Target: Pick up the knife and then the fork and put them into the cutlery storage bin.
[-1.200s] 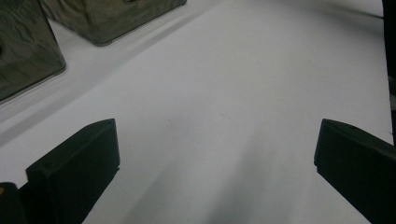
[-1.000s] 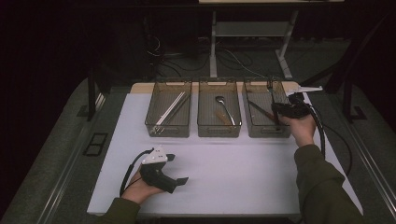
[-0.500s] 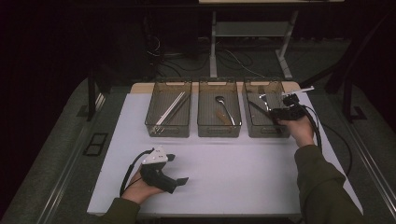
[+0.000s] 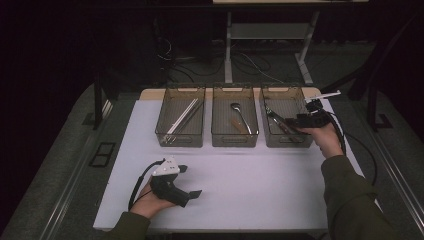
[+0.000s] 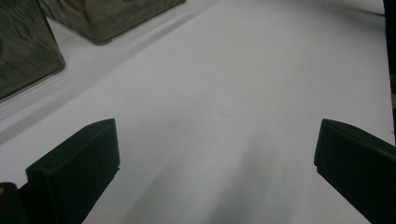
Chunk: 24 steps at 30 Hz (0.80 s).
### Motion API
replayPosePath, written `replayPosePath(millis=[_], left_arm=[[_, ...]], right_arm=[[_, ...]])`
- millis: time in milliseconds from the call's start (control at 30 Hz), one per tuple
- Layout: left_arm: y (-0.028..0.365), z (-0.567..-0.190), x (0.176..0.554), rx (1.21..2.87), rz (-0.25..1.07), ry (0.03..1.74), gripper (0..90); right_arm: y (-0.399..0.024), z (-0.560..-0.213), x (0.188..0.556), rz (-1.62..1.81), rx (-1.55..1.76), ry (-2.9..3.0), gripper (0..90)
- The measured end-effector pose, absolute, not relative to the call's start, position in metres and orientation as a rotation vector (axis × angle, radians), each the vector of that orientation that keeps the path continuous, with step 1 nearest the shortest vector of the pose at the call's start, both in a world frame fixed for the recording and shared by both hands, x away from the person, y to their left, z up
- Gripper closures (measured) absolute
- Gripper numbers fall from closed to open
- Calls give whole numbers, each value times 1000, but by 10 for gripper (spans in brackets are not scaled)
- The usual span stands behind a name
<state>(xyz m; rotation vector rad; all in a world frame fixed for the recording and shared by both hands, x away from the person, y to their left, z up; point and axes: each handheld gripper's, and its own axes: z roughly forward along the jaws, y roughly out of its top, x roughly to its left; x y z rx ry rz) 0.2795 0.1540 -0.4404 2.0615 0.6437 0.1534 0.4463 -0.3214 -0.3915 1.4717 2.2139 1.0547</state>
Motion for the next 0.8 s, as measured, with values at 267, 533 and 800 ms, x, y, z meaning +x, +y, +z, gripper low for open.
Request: replayPosePath(millis=[267,533,800], left_arm=[[154,-441,280,2061,153,651,0],[153,-440,281,2058,156,648,0],[153,-440,281,2060,157,649,0]], right_arm=[[-319,-380,436,1136,1417,2192,312],[-317,-378,421,1142,1362,2197,263],[-313,-378,403,1205,1294,2189,196]])
